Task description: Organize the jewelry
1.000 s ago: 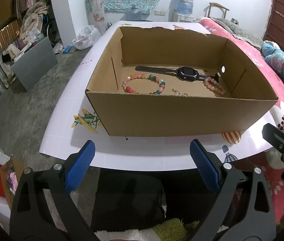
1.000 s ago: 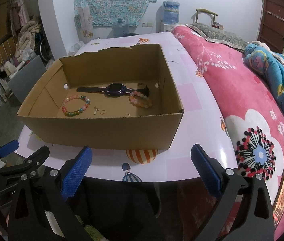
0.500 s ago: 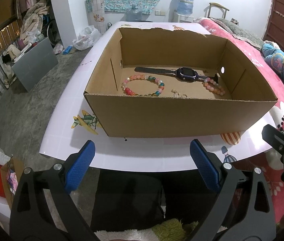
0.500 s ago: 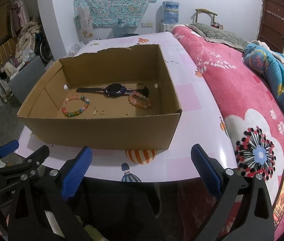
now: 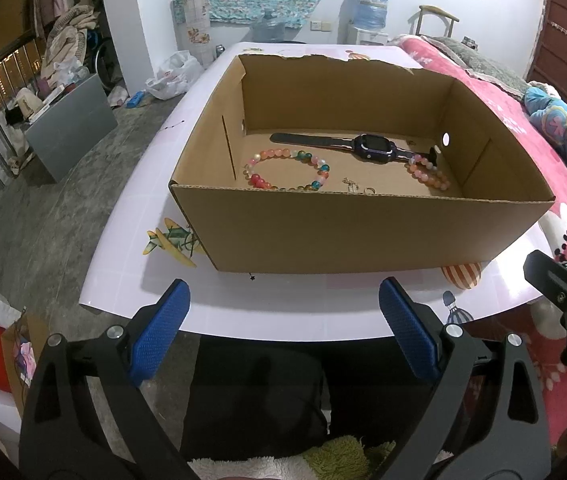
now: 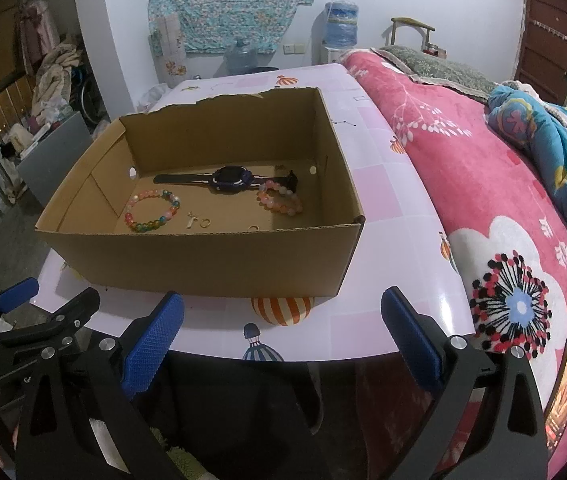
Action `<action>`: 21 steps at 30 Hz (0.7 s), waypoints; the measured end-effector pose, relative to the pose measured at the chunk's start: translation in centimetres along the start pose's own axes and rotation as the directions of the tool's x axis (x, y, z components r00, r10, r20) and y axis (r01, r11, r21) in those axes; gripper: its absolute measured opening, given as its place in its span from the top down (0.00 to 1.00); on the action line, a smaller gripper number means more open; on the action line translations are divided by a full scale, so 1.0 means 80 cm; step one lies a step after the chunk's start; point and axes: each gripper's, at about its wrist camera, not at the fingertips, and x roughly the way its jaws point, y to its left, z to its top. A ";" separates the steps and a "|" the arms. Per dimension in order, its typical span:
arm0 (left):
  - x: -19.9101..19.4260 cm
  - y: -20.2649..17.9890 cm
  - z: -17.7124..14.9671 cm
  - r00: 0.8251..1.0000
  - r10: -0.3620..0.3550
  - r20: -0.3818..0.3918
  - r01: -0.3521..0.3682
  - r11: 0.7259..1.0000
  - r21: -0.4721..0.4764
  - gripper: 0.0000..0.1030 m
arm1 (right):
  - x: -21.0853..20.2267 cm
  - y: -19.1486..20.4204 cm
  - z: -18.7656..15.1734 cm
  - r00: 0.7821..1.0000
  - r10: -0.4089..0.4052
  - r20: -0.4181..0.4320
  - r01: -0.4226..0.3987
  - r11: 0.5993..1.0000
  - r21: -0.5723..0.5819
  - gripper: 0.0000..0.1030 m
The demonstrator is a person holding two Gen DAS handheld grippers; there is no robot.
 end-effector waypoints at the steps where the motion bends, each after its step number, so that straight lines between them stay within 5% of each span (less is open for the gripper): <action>1: 0.000 0.000 0.000 1.000 0.000 0.000 0.000 1.000 0.000 0.11 | 0.000 0.000 0.000 1.000 0.000 -0.001 0.000 1.000 0.000 0.07; 21: 0.000 -0.001 -0.001 1.000 0.003 -0.005 -0.003 1.000 -0.001 0.11 | 0.000 0.002 -0.002 1.000 0.001 -0.004 -0.001 1.000 0.003 0.07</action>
